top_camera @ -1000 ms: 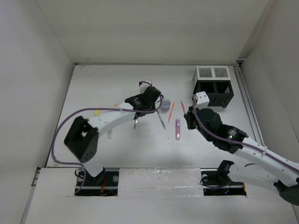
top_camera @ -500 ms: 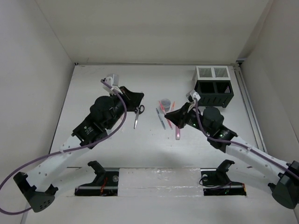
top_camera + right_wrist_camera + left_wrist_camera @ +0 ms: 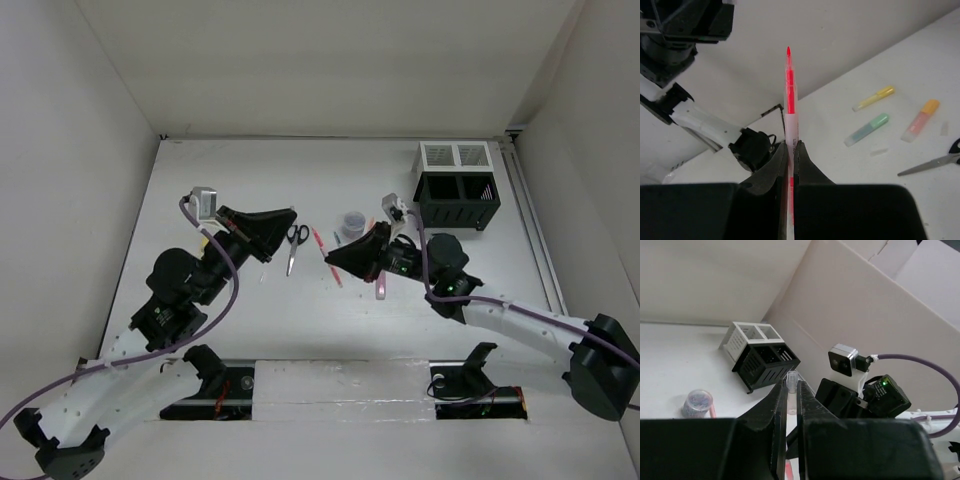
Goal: Sort the stationery into containers
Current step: Close the pen cap on the pen.
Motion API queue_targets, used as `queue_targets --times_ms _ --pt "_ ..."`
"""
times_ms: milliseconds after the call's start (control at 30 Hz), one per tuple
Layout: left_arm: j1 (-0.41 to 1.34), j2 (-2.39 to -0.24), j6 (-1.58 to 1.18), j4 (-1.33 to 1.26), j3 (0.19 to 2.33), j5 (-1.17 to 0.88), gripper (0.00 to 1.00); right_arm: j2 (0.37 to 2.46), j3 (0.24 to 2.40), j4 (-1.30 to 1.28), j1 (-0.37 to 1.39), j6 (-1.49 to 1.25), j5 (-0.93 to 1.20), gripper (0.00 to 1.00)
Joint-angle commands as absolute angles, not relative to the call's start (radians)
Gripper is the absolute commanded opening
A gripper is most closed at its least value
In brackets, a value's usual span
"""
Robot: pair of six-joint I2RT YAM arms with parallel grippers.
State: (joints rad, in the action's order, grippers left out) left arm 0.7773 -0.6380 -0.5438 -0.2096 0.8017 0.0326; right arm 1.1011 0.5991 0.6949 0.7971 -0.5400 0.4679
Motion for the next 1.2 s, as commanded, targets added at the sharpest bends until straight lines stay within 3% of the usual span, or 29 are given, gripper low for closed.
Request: queue_targets --times_ms 0,67,267,733,1167 --pt "0.776 -0.611 -0.522 -0.339 0.756 0.0 0.0 1.1 0.583 0.897 0.817 -0.635 0.477 0.0" --pt "0.776 -0.583 -0.522 -0.368 0.73 0.009 0.0 1.074 0.539 1.009 0.833 -0.699 0.444 0.0" --pt "0.776 -0.551 -0.522 -0.437 0.693 0.009 0.0 1.032 0.515 1.009 0.914 -0.699 0.311 0.0" --pt "0.776 -0.571 -0.531 -0.526 0.672 0.0 0.0 1.261 0.577 1.284 0.943 -0.808 0.334 0.0" --pt "0.776 -0.571 -0.522 -0.526 0.653 0.021 0.0 1.273 0.649 1.23 0.962 -0.781 0.353 0.0"
